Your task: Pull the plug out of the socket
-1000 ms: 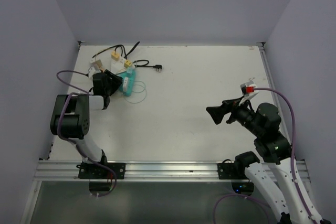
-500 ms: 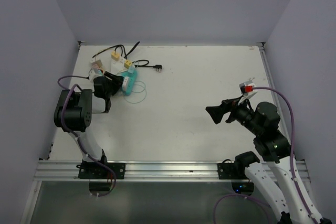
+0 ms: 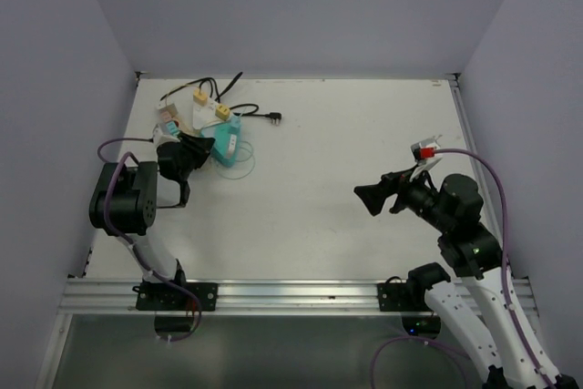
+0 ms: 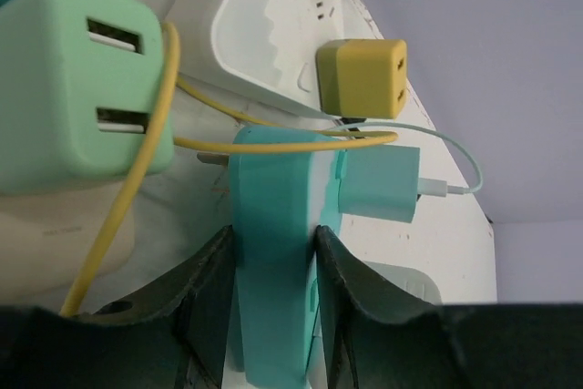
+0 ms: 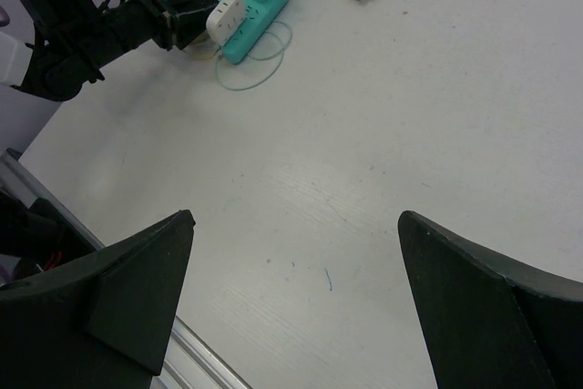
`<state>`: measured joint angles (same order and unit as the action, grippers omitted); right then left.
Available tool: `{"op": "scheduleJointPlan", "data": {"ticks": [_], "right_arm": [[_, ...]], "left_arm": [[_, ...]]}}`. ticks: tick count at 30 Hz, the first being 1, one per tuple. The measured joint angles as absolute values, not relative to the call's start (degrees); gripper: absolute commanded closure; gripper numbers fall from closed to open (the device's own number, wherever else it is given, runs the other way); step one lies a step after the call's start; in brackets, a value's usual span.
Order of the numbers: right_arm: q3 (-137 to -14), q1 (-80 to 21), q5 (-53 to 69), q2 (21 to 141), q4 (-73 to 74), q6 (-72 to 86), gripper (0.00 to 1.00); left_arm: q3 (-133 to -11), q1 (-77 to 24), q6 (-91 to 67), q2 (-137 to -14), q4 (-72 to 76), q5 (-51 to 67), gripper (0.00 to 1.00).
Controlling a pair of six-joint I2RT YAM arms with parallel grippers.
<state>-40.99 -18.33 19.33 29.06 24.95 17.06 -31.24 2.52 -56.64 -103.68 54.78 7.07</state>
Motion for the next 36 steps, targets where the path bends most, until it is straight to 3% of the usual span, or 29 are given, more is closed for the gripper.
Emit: {"op": "scheduleJointPlan", "data": {"ticks": [4, 13, 25, 31, 36], "right_arm": [[-41.0, -18.3, 20.2, 29.6, 24.8, 17.0, 0.01], [-41.0, -18.3, 22.5, 31.6, 24.0, 17.1, 0.01], [-38.2, -18.3, 26.4, 40.4, 18.0, 23.5, 0.01], [-34.3, -19.9, 24.9, 45.3, 12.8, 32.6, 0.02], [-32.8, -26.5, 19.6, 49.0, 7.9, 40.4, 0.09]], "left_arm": [[-30.2, 2.4, -56.4, -101.1, 54.7, 10.1, 1.0], [-28.5, 0.3, -55.9, -98.2, 54.7, 14.7, 1.0], [-21.7, -10.3, -54.8, -88.5, 54.2, 18.3, 1.0], [-18.7, -16.9, -50.6, -78.5, 49.2, 14.7, 1.0], [-17.1, -23.5, -46.5, -71.7, 44.4, 8.3, 1.0]]}}
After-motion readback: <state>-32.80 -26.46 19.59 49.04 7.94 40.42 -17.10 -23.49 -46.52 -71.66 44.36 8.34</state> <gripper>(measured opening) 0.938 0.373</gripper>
